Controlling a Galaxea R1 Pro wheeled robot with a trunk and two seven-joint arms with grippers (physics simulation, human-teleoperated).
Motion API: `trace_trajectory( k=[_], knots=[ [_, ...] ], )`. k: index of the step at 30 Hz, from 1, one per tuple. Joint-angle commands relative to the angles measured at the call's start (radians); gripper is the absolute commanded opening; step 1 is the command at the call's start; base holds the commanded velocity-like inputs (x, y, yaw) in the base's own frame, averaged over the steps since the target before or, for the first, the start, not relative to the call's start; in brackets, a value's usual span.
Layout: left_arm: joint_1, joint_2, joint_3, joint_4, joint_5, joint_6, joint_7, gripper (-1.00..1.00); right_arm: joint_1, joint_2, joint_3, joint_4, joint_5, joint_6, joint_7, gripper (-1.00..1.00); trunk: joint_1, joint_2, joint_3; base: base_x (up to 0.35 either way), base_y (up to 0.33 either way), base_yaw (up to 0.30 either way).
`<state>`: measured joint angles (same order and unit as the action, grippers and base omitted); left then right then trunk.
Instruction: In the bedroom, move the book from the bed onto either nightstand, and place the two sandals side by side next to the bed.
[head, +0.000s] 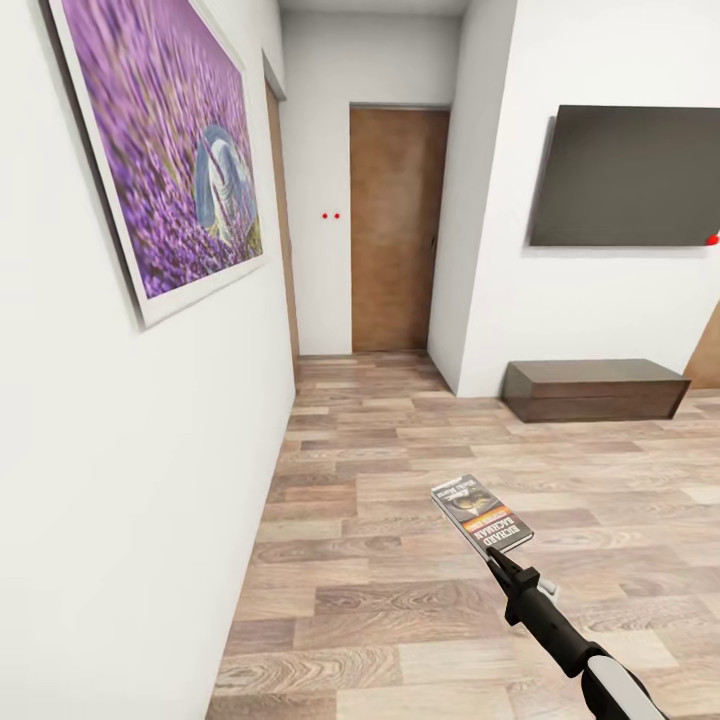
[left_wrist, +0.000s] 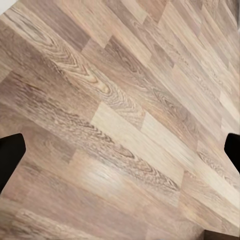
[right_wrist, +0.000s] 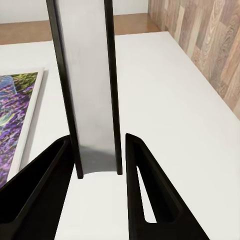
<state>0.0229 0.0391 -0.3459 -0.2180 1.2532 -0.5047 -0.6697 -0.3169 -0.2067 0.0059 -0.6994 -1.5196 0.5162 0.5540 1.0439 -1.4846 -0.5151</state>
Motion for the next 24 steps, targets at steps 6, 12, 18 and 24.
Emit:
trace_trajectory(
  k=[6, 12, 18, 24],
  knots=[
    [0.000, 0.001, -0.008, -0.001, 0.009, -0.003, 0.001, 1.00, -0.001, 0.000, 0.000, 0.000, -0.013, 0.008, 0.000, -1.00, 0.000, 0.000, -0.001, 0.139, 0.034, 0.000],
    [0.000, 0.001, -0.008, -0.001, 0.009, -0.003, 0.001, 1.00, -0.001, 0.000, 0.000, 0.000, -0.013, 0.008, 0.000, -1.00, 0.000, 0.000, -0.001, 0.137, 0.006, 0.000],
    [0.000, 0.006, -0.007, -0.001, 0.010, -0.002, 0.002, 1.00, -0.001, -0.001, 0.000, 0.000, -0.013, 0.009, 0.000, -1.00, 0.000, 0.000, -0.001, 0.136, 0.001, 0.000],
    [0.000, 0.007, -0.007, -0.001, 0.010, -0.002, 0.001, 1.00, -0.001, -0.001, 0.000, 0.000, -0.013, 0.009, 0.000, -1.00, 0.000, 0.000, -0.001, 0.136, 0.000, 0.000]
  ],
)
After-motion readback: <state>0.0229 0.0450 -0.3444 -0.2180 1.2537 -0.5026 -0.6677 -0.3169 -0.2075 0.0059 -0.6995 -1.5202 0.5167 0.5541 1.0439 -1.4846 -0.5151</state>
